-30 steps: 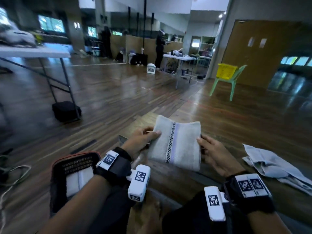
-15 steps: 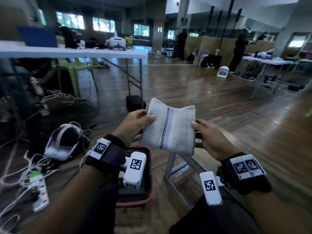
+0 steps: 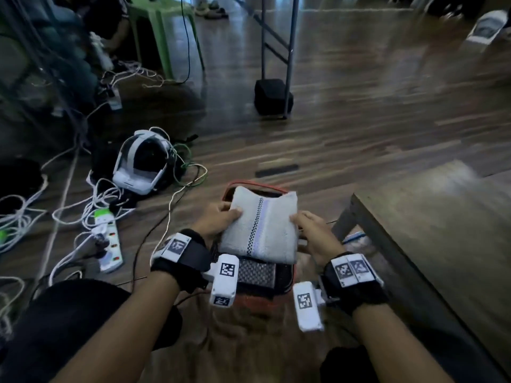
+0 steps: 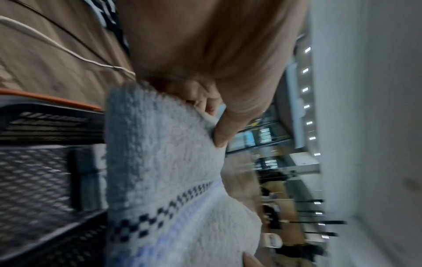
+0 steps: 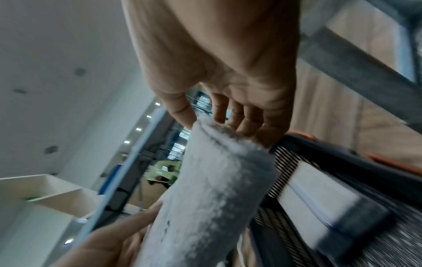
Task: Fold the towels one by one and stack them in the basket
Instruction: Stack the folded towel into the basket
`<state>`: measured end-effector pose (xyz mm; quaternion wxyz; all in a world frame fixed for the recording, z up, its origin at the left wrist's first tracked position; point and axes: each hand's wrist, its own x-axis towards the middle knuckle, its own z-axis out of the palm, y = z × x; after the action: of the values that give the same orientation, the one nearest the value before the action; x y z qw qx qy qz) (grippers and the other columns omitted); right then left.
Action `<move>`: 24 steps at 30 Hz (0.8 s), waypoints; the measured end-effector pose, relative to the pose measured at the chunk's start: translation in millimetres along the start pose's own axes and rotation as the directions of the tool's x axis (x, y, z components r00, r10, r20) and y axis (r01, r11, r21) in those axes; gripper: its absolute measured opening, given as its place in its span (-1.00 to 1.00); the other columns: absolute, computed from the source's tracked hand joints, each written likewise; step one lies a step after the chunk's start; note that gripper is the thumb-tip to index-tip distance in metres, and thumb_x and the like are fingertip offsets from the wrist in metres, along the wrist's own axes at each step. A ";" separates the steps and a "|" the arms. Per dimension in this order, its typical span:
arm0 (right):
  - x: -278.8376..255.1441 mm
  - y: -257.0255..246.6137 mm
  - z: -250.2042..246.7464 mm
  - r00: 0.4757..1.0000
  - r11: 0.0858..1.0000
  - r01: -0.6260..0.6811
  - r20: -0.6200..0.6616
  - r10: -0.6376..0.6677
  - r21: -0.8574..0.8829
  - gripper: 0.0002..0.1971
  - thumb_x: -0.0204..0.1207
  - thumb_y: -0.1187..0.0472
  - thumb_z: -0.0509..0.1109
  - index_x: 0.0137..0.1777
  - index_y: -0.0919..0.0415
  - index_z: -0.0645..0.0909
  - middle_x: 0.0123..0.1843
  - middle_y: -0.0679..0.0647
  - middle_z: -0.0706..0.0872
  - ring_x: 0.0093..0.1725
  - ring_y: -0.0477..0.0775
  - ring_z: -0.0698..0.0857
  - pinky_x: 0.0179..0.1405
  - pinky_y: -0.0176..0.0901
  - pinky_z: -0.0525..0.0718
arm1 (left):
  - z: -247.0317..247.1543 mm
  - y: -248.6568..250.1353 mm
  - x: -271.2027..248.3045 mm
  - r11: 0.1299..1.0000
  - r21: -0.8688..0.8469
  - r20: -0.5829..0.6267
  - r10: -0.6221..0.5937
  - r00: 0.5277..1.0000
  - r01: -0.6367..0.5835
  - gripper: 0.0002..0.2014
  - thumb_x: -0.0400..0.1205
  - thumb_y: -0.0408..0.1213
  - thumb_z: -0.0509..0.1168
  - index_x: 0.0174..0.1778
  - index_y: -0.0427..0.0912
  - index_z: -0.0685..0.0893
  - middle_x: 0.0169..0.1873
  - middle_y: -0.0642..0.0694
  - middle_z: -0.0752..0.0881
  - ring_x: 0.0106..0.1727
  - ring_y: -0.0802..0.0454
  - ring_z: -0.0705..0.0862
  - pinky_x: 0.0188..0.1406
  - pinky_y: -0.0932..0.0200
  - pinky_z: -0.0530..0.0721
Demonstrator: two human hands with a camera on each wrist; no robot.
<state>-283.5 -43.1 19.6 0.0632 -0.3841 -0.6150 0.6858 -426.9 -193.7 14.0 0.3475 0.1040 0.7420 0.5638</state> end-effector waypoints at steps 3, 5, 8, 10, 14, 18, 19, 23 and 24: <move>75.4 60.0 20.8 0.987 0.989 -0.145 -0.070 0.143 -0.024 -0.94 0.35 0.17 0.33 -0.31 0.10 0.55 -0.27 0.06 0.60 -0.23 0.09 0.56 -0.23 -0.12 0.48 | 2.4 -52.2 72.9 0.976 0.148 -0.004 -0.163 0.987 0.162 -0.93 0.57 -0.34 0.35 -0.23 -0.16 0.65 -0.05 -0.26 0.73 -0.08 -0.12 0.68 0.12 -0.06 0.68; 127.5 102.8 28.4 0.970 0.972 -0.232 -0.085 0.228 -0.036 -0.78 0.09 0.05 0.32 -0.29 0.12 0.60 -0.23 0.12 0.66 -0.18 0.14 0.60 -0.13 0.02 0.57 | 4.3 -79.1 111.0 0.952 0.224 -0.046 -0.205 0.978 0.211 -0.90 0.57 -0.32 0.36 -0.27 -0.17 0.64 -0.17 -0.19 0.70 -0.16 -0.06 0.64 -0.04 0.10 0.65; 193.2 138.1 37.4 0.946 0.950 -0.309 -0.118 0.303 -0.040 -0.73 0.03 0.05 0.27 -0.28 0.12 0.63 -0.27 0.10 0.66 -0.16 0.16 0.61 0.05 0.14 0.66 | 7.2 -109.3 163.7 0.926 0.295 -0.067 -0.227 0.972 0.237 -0.92 0.57 -0.31 0.34 -0.09 -0.21 0.70 -0.17 -0.16 0.70 -0.14 -0.03 0.64 -0.10 0.13 0.64; 215.9 135.0 43.5 0.940 0.944 -0.321 -0.147 0.309 -0.072 -0.79 0.09 0.09 0.27 -0.30 0.13 0.61 -0.34 0.06 0.61 -0.21 0.13 0.56 -0.07 0.05 0.59 | 9.9 -127.6 196.1 0.921 0.286 -0.088 -0.250 0.964 0.265 -0.84 0.56 -0.32 0.34 0.00 -0.26 0.72 -0.06 -0.19 0.74 -0.04 -0.08 0.68 0.07 0.07 0.64; 266.9 135.3 45.0 0.941 0.946 -0.290 -0.223 0.255 -0.142 -0.89 0.40 0.23 0.26 -0.18 0.17 0.62 -0.29 0.07 0.60 -0.26 0.10 0.53 -0.22 -0.20 0.46 | 19.4 -146.8 248.5 0.914 0.305 -0.105 -0.247 0.963 0.268 -0.74 0.57 -0.31 0.31 0.17 -0.23 0.67 0.10 -0.12 0.72 0.12 -0.07 0.67 0.08 0.22 0.57; 303.4 141.0 48.3 0.945 0.947 -0.256 -0.257 0.202 -0.196 -0.85 0.50 0.26 0.22 -0.02 0.25 0.59 -0.30 0.06 0.56 -0.37 0.00 0.48 -0.45 -0.21 0.35 | 26.6 -158.7 286.5 0.924 0.299 -0.094 -0.221 0.971 0.239 -0.65 0.59 -0.38 0.25 0.31 -0.30 0.60 0.25 -0.23 0.67 0.23 -0.16 0.64 0.18 0.14 0.57; 309.1 146.1 48.7 0.944 0.939 -0.266 -0.254 0.209 -0.216 -0.86 0.51 0.26 0.22 -0.03 0.26 0.57 -0.29 0.09 0.56 -0.38 0.01 0.46 -0.47 -0.21 0.34 | 27.4 -164.1 292.5 0.923 0.300 -0.089 -0.226 0.970 0.242 -0.64 0.59 -0.38 0.24 0.32 -0.29 0.60 0.24 -0.25 0.68 0.22 -0.18 0.65 0.21 0.10 0.59; 316.7 172.1 50.5 0.931 0.919 -0.309 -0.276 0.240 -0.246 -0.89 0.54 0.24 0.21 -0.05 0.29 0.49 -0.26 0.09 0.53 -0.33 0.03 0.48 -0.49 -0.21 0.29 | 31.2 -187.4 301.5 0.905 0.344 -0.073 -0.238 0.969 0.248 -0.65 0.57 -0.45 0.16 0.28 -0.31 0.61 0.17 -0.28 0.70 0.16 -0.23 0.66 0.12 0.08 0.59; 316.6 176.9 50.8 0.924 0.921 -0.310 -0.302 0.234 -0.236 -0.89 0.54 0.24 0.21 -0.05 0.28 0.47 -0.25 0.08 0.53 -0.28 0.07 0.50 -0.48 -0.20 0.29 | 32.4 -191.3 301.4 0.903 0.351 -0.077 -0.237 0.968 0.249 -0.64 0.58 -0.46 0.15 0.29 -0.31 0.60 0.18 -0.28 0.70 0.17 -0.24 0.66 0.11 0.10 0.58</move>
<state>-466.6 51.8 -283.0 -0.0058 -0.5606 -0.6313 0.5359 -583.0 -69.8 -283.9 0.3783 0.0630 0.8449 0.3730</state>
